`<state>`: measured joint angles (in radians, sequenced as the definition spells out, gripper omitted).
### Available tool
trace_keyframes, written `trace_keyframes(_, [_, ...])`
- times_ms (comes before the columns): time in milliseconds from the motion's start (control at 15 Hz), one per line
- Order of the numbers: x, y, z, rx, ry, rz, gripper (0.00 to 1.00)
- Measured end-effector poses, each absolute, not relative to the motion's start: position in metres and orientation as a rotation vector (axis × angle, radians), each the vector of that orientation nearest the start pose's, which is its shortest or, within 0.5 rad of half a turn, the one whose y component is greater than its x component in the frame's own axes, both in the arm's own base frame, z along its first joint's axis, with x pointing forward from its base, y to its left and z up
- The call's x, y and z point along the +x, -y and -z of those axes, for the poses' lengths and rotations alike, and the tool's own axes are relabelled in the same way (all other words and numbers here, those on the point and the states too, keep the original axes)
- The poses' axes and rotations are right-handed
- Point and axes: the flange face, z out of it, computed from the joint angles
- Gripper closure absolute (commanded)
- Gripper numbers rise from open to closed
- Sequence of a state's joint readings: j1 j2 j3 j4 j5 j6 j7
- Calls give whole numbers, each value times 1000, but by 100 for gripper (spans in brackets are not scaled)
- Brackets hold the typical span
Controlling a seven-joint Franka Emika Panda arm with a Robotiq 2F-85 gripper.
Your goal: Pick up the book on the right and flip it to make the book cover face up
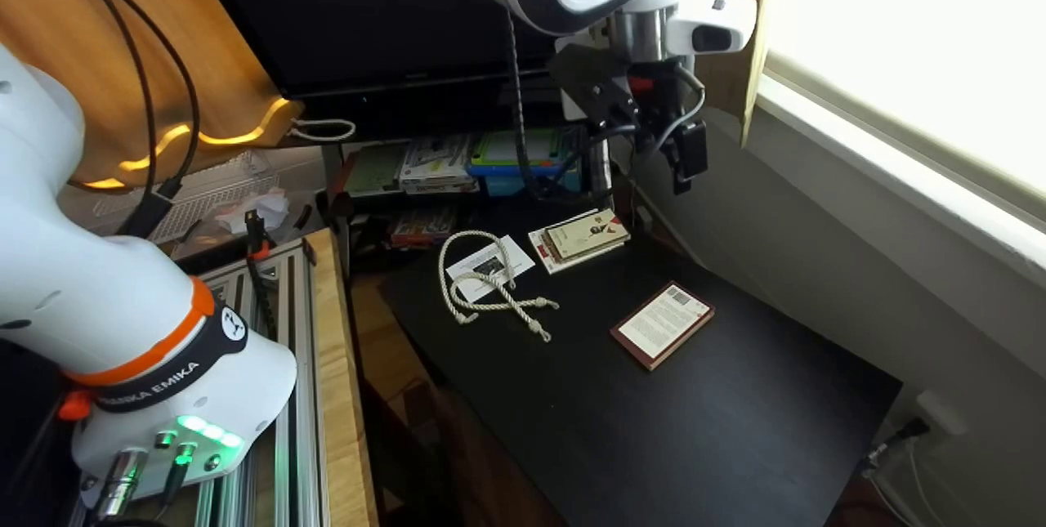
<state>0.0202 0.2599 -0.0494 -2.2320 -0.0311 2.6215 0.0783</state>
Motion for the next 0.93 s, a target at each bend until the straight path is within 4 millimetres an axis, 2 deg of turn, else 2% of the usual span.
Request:
trace_keyframes(133, [571, 5, -236, -3155, -150, 151, 0])
trace_keyframes(267, [579, -3, -213, -3149, -148, 112, 0])
trace_keyframes(400, [585, -4, -208, -3148, -149, 109, 0])
trace_keyframes(733, [587, -1, -208, -3160, -149, 115, 0])
trace_keyframes(933, [585, -5, -182, -3174, -118, 55, 0])
